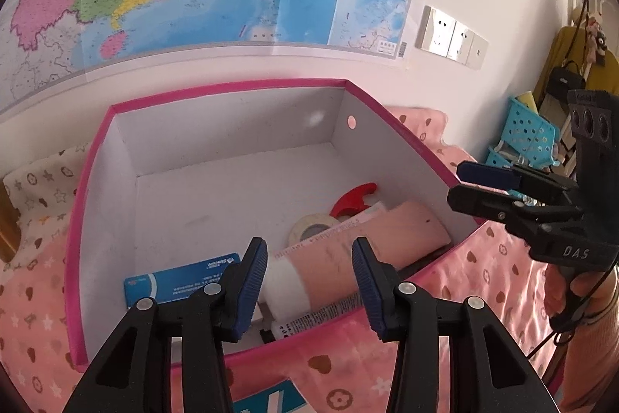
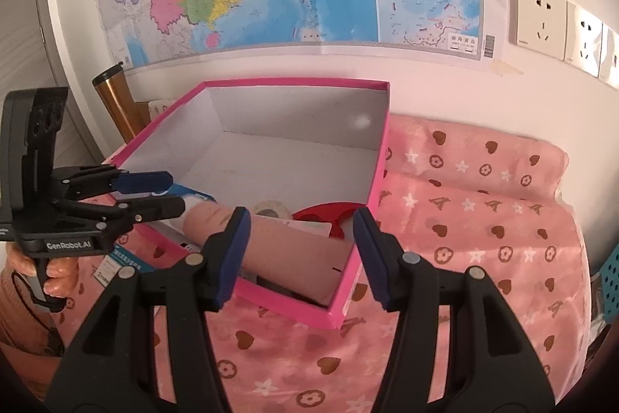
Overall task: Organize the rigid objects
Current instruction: 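Lower the large pink tube into the magenta box and open both grippers, then move both grippers to the blue-and-white medicine box and grasp it, then lift the medicine box with both grippers over the magenta box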
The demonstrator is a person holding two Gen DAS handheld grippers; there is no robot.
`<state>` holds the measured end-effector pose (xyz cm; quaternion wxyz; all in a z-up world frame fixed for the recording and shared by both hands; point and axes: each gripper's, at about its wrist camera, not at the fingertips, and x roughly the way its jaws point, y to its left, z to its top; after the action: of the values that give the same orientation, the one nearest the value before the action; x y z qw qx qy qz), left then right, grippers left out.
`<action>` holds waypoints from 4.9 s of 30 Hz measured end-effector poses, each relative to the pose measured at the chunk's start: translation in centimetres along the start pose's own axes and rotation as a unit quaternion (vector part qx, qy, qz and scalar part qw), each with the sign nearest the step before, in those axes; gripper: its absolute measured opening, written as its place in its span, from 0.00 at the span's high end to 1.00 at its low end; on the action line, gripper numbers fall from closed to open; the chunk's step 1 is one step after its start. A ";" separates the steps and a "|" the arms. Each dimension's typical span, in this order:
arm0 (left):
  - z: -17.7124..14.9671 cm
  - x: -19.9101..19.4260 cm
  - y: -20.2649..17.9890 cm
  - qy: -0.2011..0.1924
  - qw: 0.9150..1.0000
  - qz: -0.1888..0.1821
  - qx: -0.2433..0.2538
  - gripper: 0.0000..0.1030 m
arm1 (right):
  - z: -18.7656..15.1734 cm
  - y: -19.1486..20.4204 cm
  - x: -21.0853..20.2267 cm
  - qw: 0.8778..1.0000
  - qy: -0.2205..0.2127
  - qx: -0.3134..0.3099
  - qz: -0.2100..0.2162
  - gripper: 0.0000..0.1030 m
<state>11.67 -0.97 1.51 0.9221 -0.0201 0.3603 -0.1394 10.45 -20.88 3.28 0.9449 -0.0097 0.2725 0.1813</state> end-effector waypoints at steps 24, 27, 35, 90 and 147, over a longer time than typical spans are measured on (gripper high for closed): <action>-5.5 -8.6 3.6 -0.065 0.995 0.043 -0.055 0.41 | -3.5 4.7 -2.8 0.995 0.001 -0.001 0.102 0.44; -7.5 -9.0 4.8 -0.045 0.995 0.061 -0.067 0.41 | -4.4 6.3 -1.6 0.992 0.022 -0.009 0.122 0.44; -11.5 -8.6 6.5 -0.003 0.992 0.069 -0.104 0.41 | -6.5 9.6 3.0 0.983 0.083 -0.006 0.163 0.44; -14.4 -6.1 5.4 0.050 0.992 0.009 -0.117 0.53 | -8.2 11.3 6.3 0.976 0.136 0.022 0.170 0.54; -6.6 -11.1 2.1 -0.062 0.997 0.015 -0.036 0.55 | -2.3 9.9 -0.2 0.989 0.020 0.003 0.147 0.58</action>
<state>0.01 4.45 3.68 0.9434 -0.0561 0.3074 -0.1111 5.67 -11.95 2.24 0.9022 0.0298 0.2905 0.3175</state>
